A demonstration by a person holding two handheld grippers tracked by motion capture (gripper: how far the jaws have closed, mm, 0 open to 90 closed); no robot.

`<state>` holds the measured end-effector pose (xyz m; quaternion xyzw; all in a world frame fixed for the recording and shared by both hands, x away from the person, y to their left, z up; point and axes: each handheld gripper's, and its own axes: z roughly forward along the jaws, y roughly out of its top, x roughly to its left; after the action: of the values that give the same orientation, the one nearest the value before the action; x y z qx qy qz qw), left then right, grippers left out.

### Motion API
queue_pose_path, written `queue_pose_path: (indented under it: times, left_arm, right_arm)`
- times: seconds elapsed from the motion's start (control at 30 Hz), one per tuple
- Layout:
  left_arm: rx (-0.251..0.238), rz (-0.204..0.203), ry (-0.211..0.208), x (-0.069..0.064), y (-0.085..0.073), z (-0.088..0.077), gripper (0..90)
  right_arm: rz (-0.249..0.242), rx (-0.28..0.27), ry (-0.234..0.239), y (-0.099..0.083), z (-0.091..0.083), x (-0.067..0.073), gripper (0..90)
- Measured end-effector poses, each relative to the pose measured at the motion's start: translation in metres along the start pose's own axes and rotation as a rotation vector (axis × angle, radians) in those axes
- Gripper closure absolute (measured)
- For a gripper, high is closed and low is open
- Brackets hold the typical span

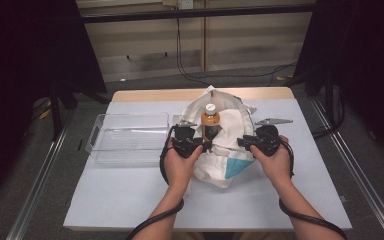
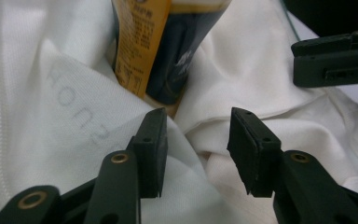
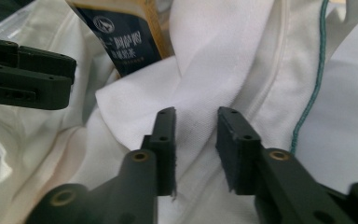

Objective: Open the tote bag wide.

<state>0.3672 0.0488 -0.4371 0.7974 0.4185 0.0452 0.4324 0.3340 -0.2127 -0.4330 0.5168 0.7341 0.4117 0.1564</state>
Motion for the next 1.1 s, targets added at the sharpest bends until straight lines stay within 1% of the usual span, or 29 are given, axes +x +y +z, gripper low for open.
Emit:
queue_pose_path:
  times: [0.03, 0.07, 0.1, 0.13, 0.17, 0.2, 0.27, 0.3, 0.33, 0.37, 0.43, 0.47, 0.53, 0.57, 0.6, 0.63, 0.67, 0.7, 0.73, 0.77, 0.8, 0.83, 0.87, 0.9, 0.93, 0.97, 1.03, 1.07, 1.1]
  left_arm:
    - [0.008, -0.001, 0.009, 0.000, -0.002, 0.002, 60.3]
    - [0.008, -0.001, 0.009, 0.000, -0.002, 0.002, 62.6]
    - [0.013, -0.007, 0.018, 0.001, -0.004, 0.003, 65.9]
    - [0.027, 0.005, 0.017, 0.003, -0.006, 0.003, 65.9]
    - [0.031, -0.004, 0.015, 0.005, -0.008, 0.004, 68.4]
    - [0.027, -0.017, 0.013, 0.007, -0.010, 0.005, 70.6]
    - [0.030, -0.023, 0.005, 0.009, -0.012, 0.005, 72.5]
    - [0.029, -0.022, 0.007, 0.009, -0.013, 0.005, 73.6]
    - [0.028, -0.024, 0.007, 0.009, -0.013, 0.006, 73.6]
    - [0.039, -0.015, 0.008, 0.010, -0.014, 0.006, 74.8]
    - [0.036, -0.017, 0.010, 0.011, -0.015, 0.007, 76.8]
    - [0.041, -0.013, 0.010, 0.012, -0.016, 0.008, 77.5]
    - [0.032, -0.024, 0.011, 0.014, -0.020, 0.009, 79.4]
    - [0.034, -0.017, 0.018, 0.016, -0.024, 0.010, 81.2]
    - [0.034, -0.017, 0.018, 0.016, -0.024, 0.010, 82.5]
    - [0.048, -0.005, 0.020, 0.018, -0.026, 0.010, 82.5]
    - [0.036, -0.023, 0.020, 0.018, -0.028, 0.010, 83.7]
    - [0.048, -0.014, 0.019, 0.021, -0.029, 0.009, 84.8]
    - [0.043, -0.020, 0.021, 0.021, -0.029, 0.010, 85.0]
    - [0.051, -0.007, 0.022, 0.022, -0.030, 0.009, 85.0]
    - [0.048, -0.020, 0.023, 0.021, -0.030, 0.009, 85.3]
    - [0.052, -0.021, 0.028, 0.021, -0.031, 0.009, 85.3]
    - [0.067, -0.008, 0.031, 0.022, -0.031, 0.009, 85.5]
    - [0.061, -0.013, 0.035, 0.022, -0.032, 0.009, 85.6]
    - [0.067, -0.001, 0.037, 0.022, -0.032, 0.009, 85.6]
    - [0.062, -0.009, 0.033, 0.022, -0.033, 0.009, 85.6]
    - [0.060, -0.007, 0.037, 0.022, -0.033, 0.009, 85.6]
    - [0.055, 0.003, 0.041, 0.021, -0.033, 0.008, 85.4]
    - [0.036, -0.020, 0.044, 0.018, -0.032, 0.009, 85.1]
  right_arm:
    - [0.002, 0.016, -0.002, -0.001, 0.001, 0.000, 77.5]
    - [-0.002, 0.031, 0.005, -0.002, 0.002, -0.001, 81.2]
    - [-0.002, 0.031, 0.005, -0.002, 0.002, -0.001, 81.2]
    - [-0.012, 0.041, 0.001, -0.004, 0.004, -0.002, 88.1]
    - [-0.015, 0.047, 0.008, -0.005, 0.005, -0.002, 90.0]
    - [-0.012, 0.051, 0.010, -0.007, 0.006, -0.003, 90.0]
    - [-0.019, 0.072, -0.004, -0.012, 0.011, -0.004, 90.0]
    - [-0.014, 0.081, -0.008, -0.014, 0.012, -0.005, 90.0]
    - [-0.014, 0.081, -0.008, -0.014, 0.012, -0.005, 90.0]
    - [-0.008, 0.081, -0.008, -0.016, 0.014, -0.006, 90.0]
    - [-0.004, 0.078, -0.008, -0.020, 0.017, -0.008, 90.0]
    - [0.005, 0.079, -0.010, -0.021, 0.018, -0.008, 90.0]
    - [-0.005, 0.083, -0.019, -0.023, 0.020, -0.009, 90.0]
    - [-0.004, 0.088, -0.019, -0.025, 0.022, -0.011, 90.0]
    - [-0.004, 0.088, -0.019, -0.025, 0.022, -0.011, 90.0]
    - [0.000, 0.092, -0.024, -0.027, 0.022, -0.013, 90.0]
    - [0.005, 0.095, -0.023, -0.028, 0.023, -0.015, 90.0]
    - [0.007, 0.088, -0.015, -0.031, 0.024, -0.016, 90.0]
    - [0.009, 0.088, -0.015, -0.032, 0.024, -0.016, 90.0]
    - [0.009, 0.088, -0.015, -0.032, 0.024, -0.016, 90.0]
    - [0.012, 0.087, -0.014, -0.033, 0.025, -0.016, 90.0]
    - [0.012, 0.087, -0.014, -0.033, 0.025, -0.016, 90.0]
    - [0.018, 0.087, -0.015, -0.034, 0.026, -0.017, 90.0]
    - [0.012, 0.084, -0.013, -0.035, 0.026, -0.017, 90.0]
    - [0.012, 0.085, -0.012, -0.035, 0.026, -0.018, 90.0]
    - [0.011, 0.082, -0.010, -0.035, 0.026, -0.018, 90.0]
    - [0.014, 0.081, -0.008, -0.036, 0.026, -0.018, 90.0]
    - [0.022, 0.076, -0.003, -0.036, 0.025, -0.019, 90.0]
    - [0.018, 0.079, -0.007, -0.036, 0.024, -0.018, 90.0]
